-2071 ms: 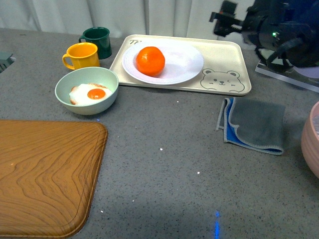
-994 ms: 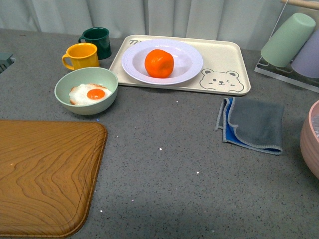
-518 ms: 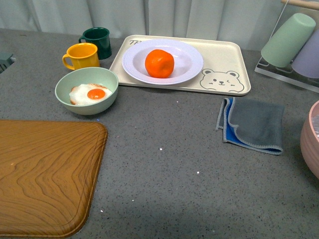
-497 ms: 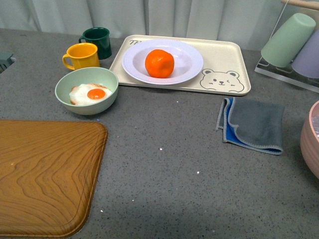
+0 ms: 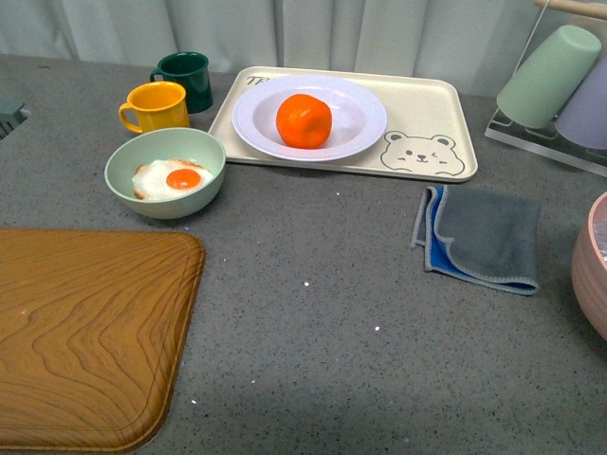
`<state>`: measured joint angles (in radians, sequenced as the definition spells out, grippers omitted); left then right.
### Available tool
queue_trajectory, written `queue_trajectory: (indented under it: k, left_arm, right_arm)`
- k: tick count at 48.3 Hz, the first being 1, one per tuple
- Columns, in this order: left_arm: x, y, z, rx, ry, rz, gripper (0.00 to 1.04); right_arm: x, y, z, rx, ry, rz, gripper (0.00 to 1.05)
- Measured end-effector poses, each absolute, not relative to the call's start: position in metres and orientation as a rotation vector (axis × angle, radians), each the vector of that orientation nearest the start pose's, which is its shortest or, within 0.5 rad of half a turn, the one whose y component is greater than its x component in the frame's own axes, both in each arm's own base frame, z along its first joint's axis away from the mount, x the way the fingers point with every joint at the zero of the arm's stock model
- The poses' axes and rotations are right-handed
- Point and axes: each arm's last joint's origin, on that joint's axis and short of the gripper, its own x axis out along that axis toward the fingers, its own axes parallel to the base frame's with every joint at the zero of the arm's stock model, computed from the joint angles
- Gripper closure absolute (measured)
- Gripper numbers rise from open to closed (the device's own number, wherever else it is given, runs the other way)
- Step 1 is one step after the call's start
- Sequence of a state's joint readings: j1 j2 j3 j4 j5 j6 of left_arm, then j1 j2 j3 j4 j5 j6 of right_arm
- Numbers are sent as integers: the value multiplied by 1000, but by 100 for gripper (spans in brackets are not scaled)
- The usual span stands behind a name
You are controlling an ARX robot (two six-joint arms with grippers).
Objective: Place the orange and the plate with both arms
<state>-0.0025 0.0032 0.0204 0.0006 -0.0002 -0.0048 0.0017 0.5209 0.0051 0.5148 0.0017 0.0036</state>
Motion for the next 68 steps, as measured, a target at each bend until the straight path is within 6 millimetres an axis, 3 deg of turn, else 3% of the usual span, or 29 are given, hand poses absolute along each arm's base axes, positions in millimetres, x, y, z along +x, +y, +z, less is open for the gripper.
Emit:
queue_trajectory:
  k: [53, 59, 68]
  left_arm:
    - [97, 0, 170, -5, -18, -2, 7]
    - [97, 0, 170, -5, -18, -2, 7]
    - [97, 0, 170, -5, -18, -2, 7]
  right_arm:
    - [98, 0, 165, 2, -2, 3, 103]
    - [98, 0, 165, 2, -2, 3, 78]
    - [98, 0, 165, 2, -2, 3, 51]
